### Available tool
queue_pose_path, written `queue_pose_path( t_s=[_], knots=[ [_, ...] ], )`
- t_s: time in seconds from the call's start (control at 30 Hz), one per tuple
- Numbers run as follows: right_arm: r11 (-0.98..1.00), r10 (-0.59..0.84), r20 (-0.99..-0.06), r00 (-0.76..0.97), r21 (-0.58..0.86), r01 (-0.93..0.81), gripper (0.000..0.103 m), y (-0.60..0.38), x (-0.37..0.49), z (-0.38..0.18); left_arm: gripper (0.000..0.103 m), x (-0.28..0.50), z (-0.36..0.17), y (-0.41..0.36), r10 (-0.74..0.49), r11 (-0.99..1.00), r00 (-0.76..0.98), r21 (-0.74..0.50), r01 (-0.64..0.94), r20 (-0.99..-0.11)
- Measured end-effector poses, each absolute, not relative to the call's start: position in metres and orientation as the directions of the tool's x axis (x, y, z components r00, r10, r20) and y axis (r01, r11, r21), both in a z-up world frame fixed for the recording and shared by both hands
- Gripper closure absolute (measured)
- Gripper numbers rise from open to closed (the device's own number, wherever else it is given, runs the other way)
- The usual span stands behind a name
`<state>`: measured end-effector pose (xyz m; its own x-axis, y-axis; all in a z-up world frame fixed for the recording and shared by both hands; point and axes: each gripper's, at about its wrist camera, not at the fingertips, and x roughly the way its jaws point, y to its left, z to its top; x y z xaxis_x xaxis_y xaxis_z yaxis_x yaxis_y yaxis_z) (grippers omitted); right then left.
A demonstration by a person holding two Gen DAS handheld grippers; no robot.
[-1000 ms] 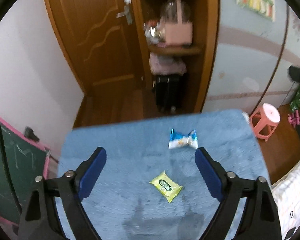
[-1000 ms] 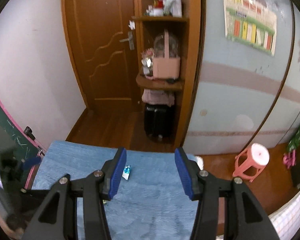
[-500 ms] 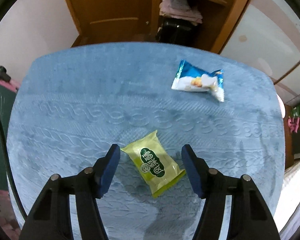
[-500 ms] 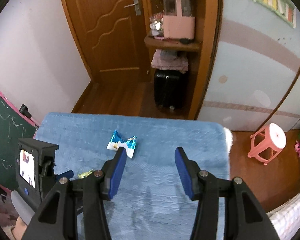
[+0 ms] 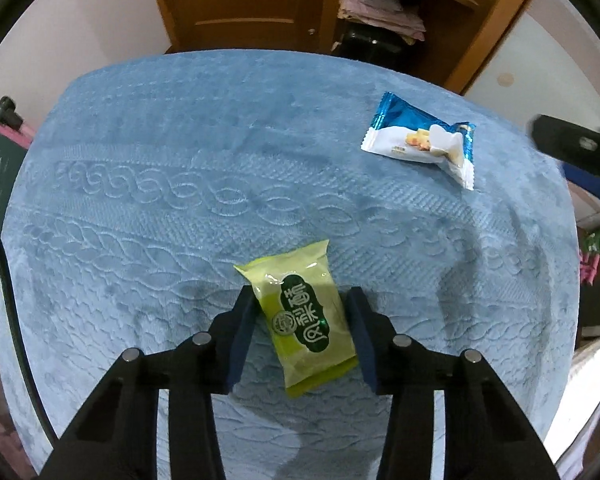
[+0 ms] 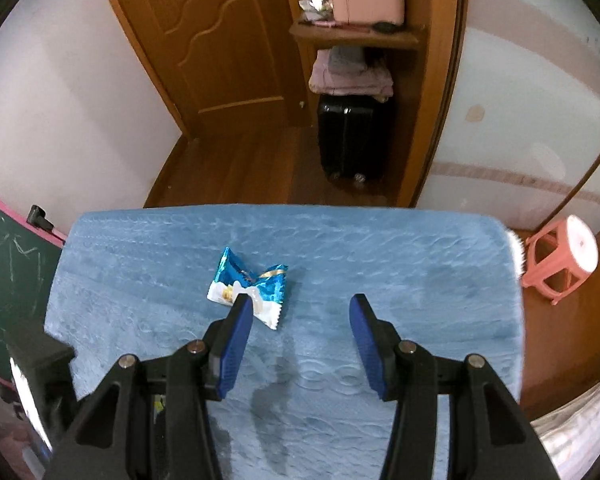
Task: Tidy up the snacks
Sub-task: 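Grasp the yellow-green pack with the left tool while the right tool grasps the blue-white candy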
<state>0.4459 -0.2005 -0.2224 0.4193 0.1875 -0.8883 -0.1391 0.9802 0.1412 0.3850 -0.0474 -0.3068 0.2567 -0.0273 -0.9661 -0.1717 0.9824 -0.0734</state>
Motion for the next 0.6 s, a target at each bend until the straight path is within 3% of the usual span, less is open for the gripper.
queue_pose_path(
  t_s=[0.4,0.6],
  knots=[
    [0.969,0.244,-0.895,0.373,0.208,-0.133,0.052,-0.186,0.467,-0.259,0.061,0.413,-0.271,-0.006,0.14,0.987,0.383,0.098,-0.127,-0.913],
    [0.96,0.28,-0.892,0.356,0.25,-0.127,0.052,-0.182,0.474,-0.279,0.061,0.419,-0.274,0.015,0.12,0.983,0.402,0.054,-0.173,-0.907]
  ],
)
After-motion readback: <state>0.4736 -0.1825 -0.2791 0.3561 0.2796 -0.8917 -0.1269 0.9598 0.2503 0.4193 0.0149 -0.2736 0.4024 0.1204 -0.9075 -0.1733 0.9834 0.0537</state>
